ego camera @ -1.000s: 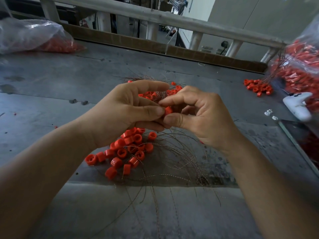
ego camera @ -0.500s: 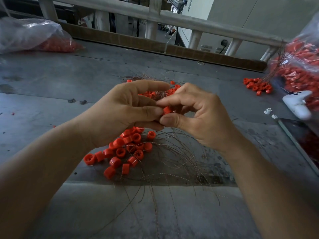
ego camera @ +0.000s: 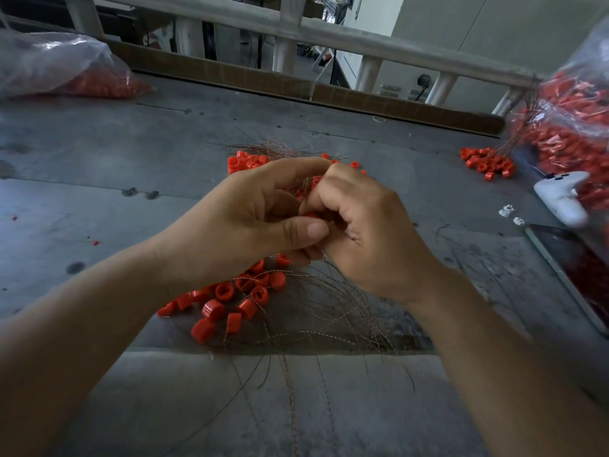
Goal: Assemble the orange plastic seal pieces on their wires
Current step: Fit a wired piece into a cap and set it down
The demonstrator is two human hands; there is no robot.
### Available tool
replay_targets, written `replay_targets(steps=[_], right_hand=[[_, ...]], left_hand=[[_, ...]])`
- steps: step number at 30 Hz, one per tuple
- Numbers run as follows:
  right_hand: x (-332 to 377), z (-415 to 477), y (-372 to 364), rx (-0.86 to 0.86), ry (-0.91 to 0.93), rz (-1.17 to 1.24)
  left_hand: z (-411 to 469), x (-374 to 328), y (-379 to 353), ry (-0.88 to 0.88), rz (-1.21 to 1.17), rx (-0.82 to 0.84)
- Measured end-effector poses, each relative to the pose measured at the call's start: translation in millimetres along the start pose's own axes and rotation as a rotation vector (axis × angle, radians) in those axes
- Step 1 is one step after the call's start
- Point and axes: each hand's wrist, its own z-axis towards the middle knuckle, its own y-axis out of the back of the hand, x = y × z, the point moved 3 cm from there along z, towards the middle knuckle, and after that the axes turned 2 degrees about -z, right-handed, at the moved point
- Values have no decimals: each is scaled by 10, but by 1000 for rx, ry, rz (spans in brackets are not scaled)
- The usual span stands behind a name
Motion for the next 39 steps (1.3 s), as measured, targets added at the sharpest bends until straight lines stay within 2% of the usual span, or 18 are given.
replay_targets(steps=[10, 14, 18, 21, 24, 30, 35, 37, 39], right_hand=[[-2, -3, 31, -4, -70, 93], [-15, -3, 30, 34, -112, 221], [-97, 10, 75, 46, -260, 463], [-99, 0, 36, 119, -281, 488], [-115, -12, 61, 90, -306, 487], [-207, -5, 201, 79, -284, 300], [-277, -40, 19, 325, -342, 158], [-282, -53, -58, 400, -345, 124], [-293, -64, -110, 455, -348, 96]], left_hand=[[4, 11, 14, 55, -145, -25], [17, 33, 120, 74, -76, -101], [41, 0, 188, 43, -291, -134], [37, -44, 236, -8, -395, -162], [28, -80, 291, -41, -367, -168], [6, -104, 508, 14, -171, -254], [-20, 22, 535, 237, 443, -137], [-11, 94, 524, 315, 569, -114], [-11, 134, 517, 362, 592, -82]])
